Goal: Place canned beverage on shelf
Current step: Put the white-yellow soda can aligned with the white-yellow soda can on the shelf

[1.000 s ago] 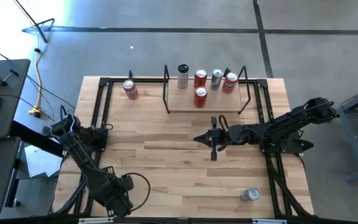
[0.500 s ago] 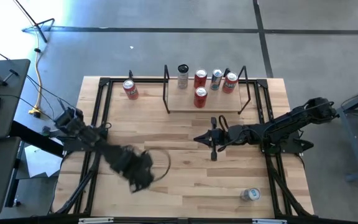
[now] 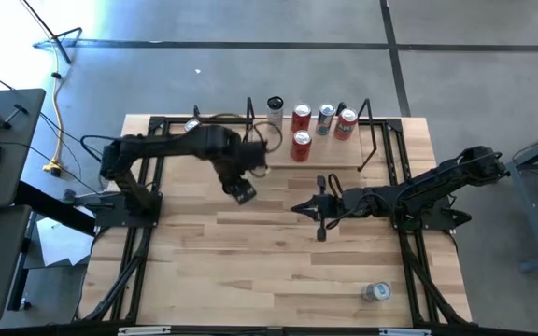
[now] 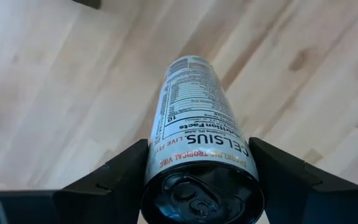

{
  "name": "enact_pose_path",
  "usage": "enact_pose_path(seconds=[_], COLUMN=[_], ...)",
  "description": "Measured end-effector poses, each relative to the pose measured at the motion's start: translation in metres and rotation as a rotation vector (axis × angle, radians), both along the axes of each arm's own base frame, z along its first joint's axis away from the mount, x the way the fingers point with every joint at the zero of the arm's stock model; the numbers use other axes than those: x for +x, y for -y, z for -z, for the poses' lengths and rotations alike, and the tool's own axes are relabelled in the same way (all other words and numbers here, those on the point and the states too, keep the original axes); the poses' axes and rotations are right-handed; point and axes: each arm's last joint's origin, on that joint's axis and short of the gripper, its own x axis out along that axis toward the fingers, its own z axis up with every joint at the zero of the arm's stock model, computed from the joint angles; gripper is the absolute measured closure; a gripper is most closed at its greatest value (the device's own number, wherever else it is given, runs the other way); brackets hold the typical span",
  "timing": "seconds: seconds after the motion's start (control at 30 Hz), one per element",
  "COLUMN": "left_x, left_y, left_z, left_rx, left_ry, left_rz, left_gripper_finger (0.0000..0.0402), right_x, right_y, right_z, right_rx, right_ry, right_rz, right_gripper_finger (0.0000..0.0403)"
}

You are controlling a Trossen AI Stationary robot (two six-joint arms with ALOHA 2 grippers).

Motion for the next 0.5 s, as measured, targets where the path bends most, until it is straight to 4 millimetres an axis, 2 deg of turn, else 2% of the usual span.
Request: enact_pose_path(seconds=[0.1, 0.23, 0.5], left_x=[0.004, 0.015, 0.030], left_y=[-0.018, -0.031, -0.036], left_z=[0.010, 0.029, 0.056], left_rx=[-0.007, -0.013, -0.011], left_ry=[-0.046, -0.096, -0.167], left_rz=[-0.003, 0.037, 0.115], left_gripper_finger=[0.0170, 0.0170, 0.0165], right_x=[0.000, 0.000, 0.000], right_y=[0.000, 0.001, 0.001], right_z=[0.000, 0.000, 0.000], right_rx=[-0.011, -0.035, -0.032], right_ry=[0.000, 0.000, 0.001], right_rz=[-0.001, 0.020, 0.021], right_gripper_finger=[0.0403, 0.0403, 0.0403])
